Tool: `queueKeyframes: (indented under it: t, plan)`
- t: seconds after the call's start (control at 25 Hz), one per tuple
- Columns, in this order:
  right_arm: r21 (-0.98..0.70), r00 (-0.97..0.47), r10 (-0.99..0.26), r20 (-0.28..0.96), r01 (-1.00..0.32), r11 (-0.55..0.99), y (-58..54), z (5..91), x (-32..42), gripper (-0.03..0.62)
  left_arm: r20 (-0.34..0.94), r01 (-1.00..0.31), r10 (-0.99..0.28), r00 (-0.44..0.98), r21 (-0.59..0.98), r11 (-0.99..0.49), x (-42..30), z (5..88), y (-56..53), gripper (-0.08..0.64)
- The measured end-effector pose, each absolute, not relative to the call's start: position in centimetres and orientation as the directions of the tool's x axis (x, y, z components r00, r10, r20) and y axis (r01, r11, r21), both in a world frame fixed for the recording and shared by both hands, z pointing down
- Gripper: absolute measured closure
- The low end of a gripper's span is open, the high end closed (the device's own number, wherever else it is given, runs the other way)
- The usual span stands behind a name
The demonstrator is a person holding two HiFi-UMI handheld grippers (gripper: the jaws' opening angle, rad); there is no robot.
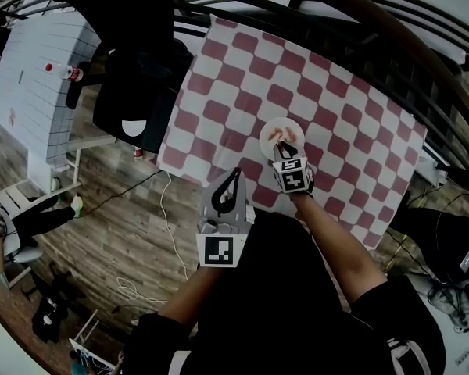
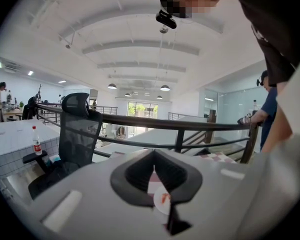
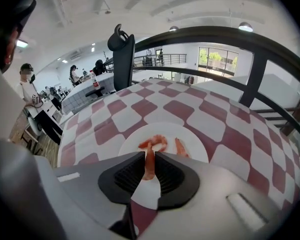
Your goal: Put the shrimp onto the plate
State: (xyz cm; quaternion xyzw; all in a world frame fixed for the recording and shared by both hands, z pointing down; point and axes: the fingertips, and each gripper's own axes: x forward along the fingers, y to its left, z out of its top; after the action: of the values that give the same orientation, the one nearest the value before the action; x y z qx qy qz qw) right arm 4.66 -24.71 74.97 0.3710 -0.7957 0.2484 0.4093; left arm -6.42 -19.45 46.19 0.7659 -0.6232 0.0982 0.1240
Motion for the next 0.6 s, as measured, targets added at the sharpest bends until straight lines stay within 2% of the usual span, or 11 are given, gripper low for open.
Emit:
queueKeyframes:
  t: [0.36,0.6]
  plan:
    - [-0.085,-0.367,-0.329,0.87,-0.769,0.633,-24.5,76.8,5.1,0.531,0.329,-0.986,-0.929,0.169,0.068,-0.155,-6.9,46.6,-19.2,0.551]
    - [-0.088,-0.372,-0.335,0.866,-0.772,0.629,-24.4,76.7,5.3,0.526,0.309,-0.985,-0.935,0.174,0.058,-0.164,-6.6,46.4,-19.5,0.551]
